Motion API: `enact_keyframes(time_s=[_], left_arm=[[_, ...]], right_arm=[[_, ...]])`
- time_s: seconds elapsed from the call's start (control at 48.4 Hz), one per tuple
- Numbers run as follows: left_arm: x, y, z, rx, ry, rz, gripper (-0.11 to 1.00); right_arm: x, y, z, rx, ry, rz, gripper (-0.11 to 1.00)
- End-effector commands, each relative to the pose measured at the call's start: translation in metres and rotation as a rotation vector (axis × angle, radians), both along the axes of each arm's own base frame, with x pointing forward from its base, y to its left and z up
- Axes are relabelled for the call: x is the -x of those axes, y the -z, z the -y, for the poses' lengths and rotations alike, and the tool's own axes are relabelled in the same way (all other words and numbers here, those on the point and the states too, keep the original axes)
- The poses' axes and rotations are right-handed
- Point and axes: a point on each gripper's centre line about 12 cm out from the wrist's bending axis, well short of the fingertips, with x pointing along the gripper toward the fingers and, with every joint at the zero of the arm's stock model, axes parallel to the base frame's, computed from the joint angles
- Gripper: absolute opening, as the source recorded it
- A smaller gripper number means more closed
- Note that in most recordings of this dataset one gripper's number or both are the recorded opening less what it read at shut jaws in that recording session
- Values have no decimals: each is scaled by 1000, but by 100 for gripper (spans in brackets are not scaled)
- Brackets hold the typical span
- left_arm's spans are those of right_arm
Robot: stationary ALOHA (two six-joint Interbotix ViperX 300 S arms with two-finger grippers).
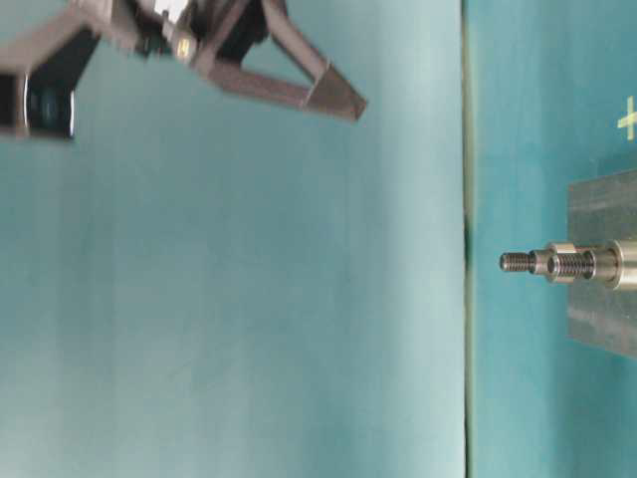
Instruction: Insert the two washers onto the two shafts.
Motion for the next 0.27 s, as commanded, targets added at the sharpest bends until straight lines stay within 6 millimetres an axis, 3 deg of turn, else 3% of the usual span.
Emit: enact_keyframes(time_s=[0.0,0.248], left_arm=[[-2,-5,0,-6,0,14,0],[-2,-4,0,-9,0,11,0]], right_arm=[[8,-10,-2,2,7,76,2],[33,-3,-5,16,24,230,2]])
